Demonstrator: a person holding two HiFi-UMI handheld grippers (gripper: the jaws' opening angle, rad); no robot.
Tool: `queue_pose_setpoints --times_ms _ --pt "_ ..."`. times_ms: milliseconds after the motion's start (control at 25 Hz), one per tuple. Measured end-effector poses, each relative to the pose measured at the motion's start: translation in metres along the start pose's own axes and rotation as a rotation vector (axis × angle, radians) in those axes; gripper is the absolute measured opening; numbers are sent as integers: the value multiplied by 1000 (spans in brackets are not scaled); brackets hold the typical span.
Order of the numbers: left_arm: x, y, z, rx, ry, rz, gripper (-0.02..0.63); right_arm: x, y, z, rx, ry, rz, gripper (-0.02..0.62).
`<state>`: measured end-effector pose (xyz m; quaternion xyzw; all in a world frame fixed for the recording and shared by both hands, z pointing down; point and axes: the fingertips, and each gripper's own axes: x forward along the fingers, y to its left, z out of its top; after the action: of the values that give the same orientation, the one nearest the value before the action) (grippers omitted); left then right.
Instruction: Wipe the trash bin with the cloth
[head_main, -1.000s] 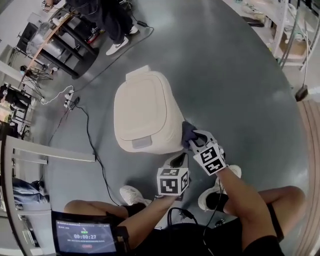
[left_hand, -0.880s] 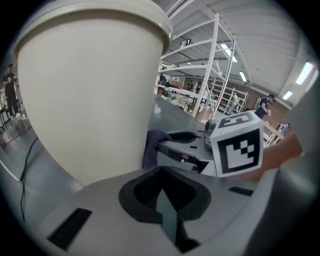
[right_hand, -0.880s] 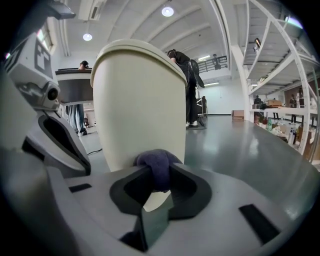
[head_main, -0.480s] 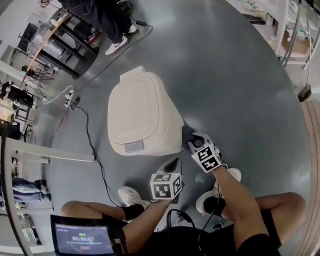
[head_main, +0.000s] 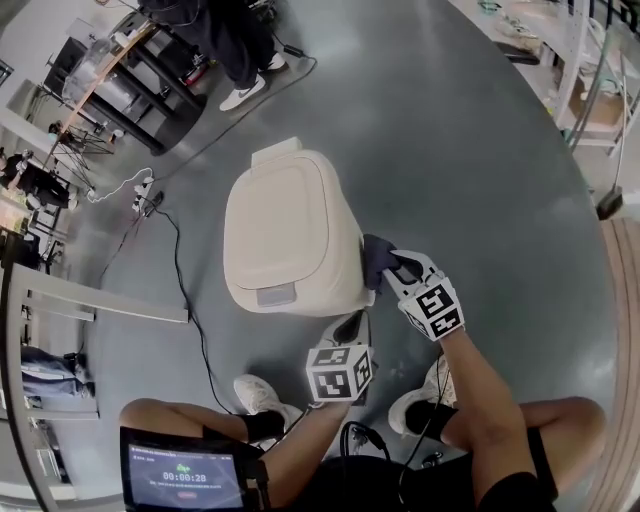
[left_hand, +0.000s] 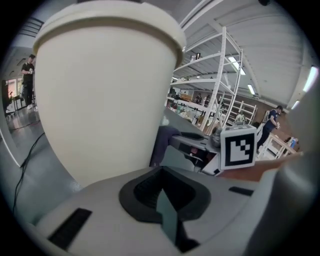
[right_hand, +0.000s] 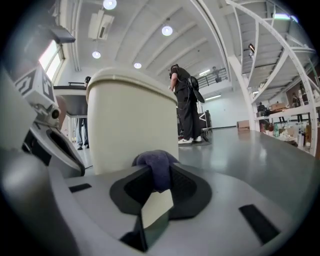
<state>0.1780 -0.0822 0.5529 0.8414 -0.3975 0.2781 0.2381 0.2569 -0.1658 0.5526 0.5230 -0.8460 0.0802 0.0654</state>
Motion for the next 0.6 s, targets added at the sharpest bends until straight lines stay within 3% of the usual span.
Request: queue_pose_setpoints --times_ms 160,320,440,600 --pt "-8 -29 25 80 -21 18 -3 -10 -14 58 -23 -107 44 66" --pt "-16 -47 54 112 -78 21 -3 -11 -12 103 -71 -149 94 66" --pt "-20 -53 70 113 -108 12 -3 -2 -8 117 -111 -125 95 66" --pt "-12 -60 71 100 -116 5 -3 8 -13 112 -79 -116 77 66"
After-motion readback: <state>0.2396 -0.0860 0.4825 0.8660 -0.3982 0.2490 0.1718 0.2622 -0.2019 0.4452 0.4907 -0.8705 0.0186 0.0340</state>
